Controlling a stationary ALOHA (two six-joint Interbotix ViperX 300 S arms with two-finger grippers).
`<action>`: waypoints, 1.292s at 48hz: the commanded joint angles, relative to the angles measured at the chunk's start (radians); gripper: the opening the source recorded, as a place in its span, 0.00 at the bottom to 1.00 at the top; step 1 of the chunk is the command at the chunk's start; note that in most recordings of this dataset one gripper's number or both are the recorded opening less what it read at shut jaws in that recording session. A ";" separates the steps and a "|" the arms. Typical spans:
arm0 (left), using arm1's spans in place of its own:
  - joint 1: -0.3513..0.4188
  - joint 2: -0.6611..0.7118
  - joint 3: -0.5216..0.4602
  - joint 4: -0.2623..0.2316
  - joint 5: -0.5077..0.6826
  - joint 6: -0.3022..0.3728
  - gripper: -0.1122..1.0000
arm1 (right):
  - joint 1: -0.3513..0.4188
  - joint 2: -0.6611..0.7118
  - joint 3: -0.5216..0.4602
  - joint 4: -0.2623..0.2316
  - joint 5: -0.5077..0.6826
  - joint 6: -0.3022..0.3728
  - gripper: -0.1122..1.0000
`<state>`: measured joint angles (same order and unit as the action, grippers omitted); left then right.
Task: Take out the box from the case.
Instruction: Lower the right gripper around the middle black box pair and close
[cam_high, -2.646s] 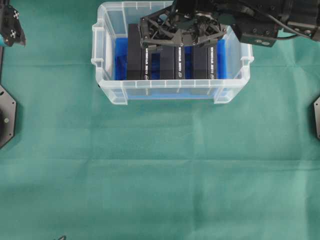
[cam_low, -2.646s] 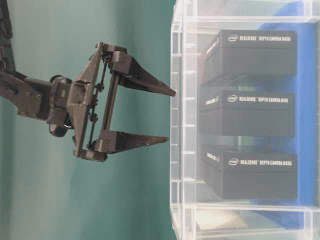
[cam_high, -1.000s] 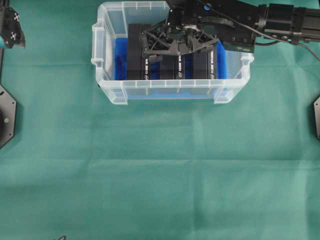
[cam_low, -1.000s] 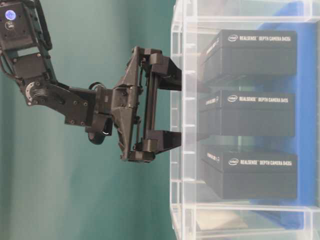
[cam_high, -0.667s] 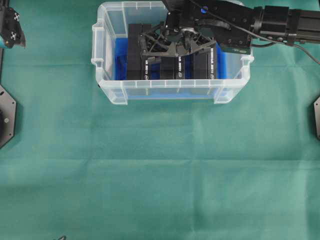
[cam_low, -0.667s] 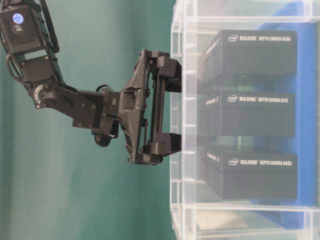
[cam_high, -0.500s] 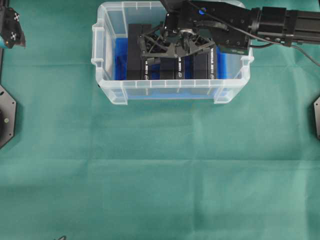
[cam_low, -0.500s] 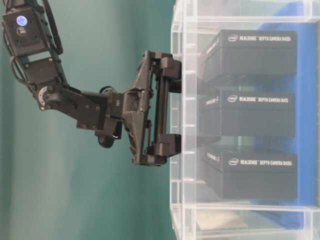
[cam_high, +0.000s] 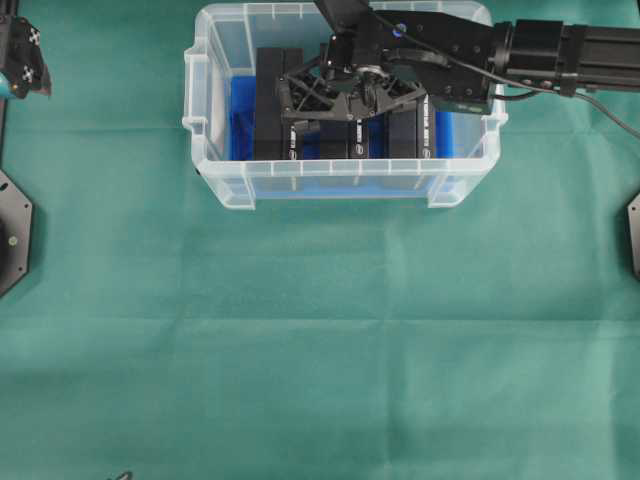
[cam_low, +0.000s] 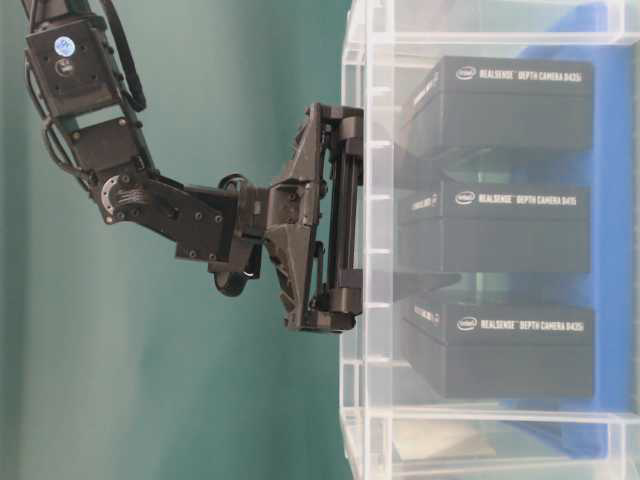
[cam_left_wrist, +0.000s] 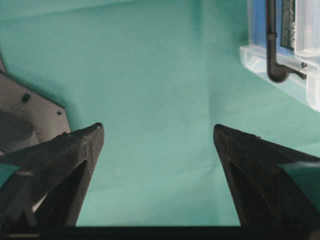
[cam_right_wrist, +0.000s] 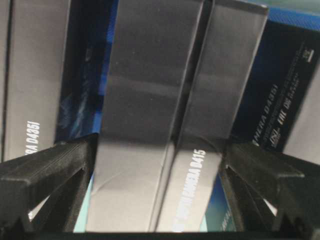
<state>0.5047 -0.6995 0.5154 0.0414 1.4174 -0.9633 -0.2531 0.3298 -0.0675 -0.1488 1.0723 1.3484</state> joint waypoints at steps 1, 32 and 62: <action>0.003 0.002 -0.011 0.005 -0.003 0.002 0.97 | -0.005 -0.018 -0.008 -0.009 -0.015 0.000 0.96; 0.003 0.002 -0.011 0.005 -0.003 -0.006 0.97 | -0.005 -0.018 0.002 -0.069 0.008 0.034 0.73; 0.003 0.002 -0.011 0.005 -0.003 -0.011 0.97 | -0.002 -0.100 -0.071 -0.066 0.110 0.037 0.73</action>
<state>0.5047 -0.6980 0.5170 0.0414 1.4174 -0.9741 -0.2516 0.2945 -0.0905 -0.2071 1.1643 1.3837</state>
